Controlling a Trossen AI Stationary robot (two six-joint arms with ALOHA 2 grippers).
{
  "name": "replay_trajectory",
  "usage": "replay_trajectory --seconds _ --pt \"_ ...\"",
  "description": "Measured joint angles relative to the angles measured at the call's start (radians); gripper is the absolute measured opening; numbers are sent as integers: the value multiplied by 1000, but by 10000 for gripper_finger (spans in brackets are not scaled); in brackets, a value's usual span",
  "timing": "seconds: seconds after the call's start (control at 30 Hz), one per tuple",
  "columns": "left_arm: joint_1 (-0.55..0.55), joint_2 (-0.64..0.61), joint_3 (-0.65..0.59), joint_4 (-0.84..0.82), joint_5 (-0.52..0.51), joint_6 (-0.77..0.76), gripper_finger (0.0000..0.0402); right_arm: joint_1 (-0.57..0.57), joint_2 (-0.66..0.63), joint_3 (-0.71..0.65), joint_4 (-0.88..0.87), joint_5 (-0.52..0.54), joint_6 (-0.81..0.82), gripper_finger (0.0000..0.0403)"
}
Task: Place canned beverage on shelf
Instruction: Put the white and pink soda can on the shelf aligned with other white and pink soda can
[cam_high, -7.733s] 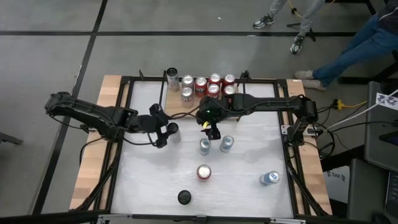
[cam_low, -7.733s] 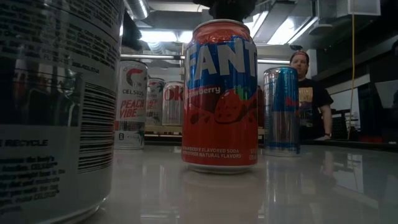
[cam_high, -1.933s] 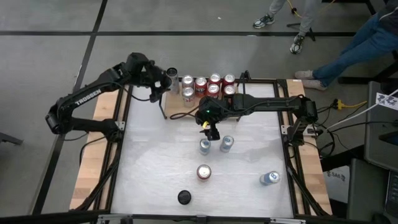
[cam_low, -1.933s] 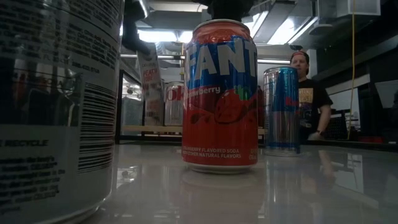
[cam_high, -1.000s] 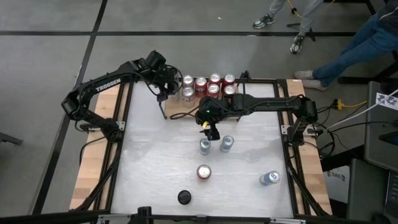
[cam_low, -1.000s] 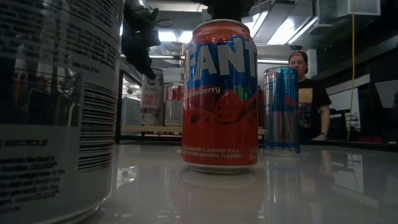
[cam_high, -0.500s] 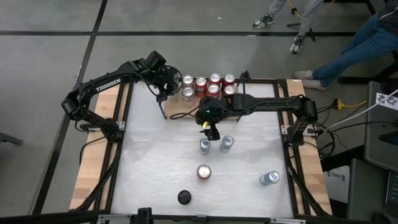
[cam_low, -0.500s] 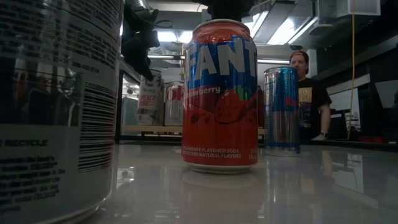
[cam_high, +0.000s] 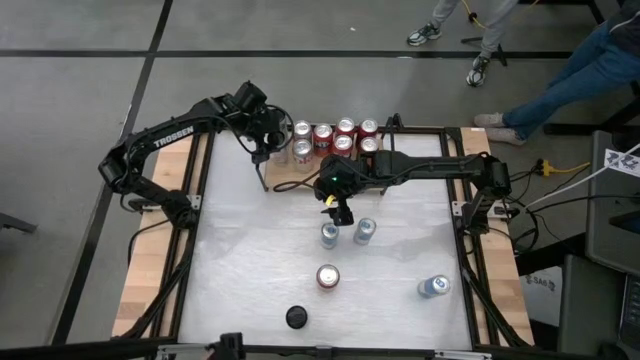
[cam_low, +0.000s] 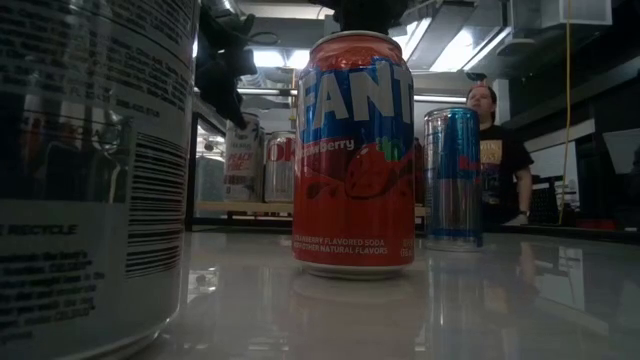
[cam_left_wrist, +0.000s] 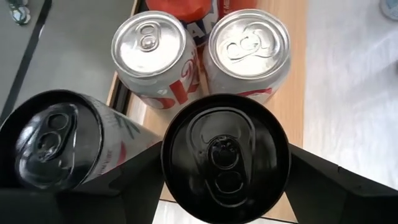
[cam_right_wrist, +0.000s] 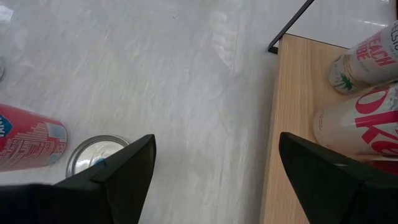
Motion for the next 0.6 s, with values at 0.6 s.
replay_trajectory --seconds 0.6 --pt "0 -14 0 -5 -60 -3 283 0 0 0 0 0 0 331"
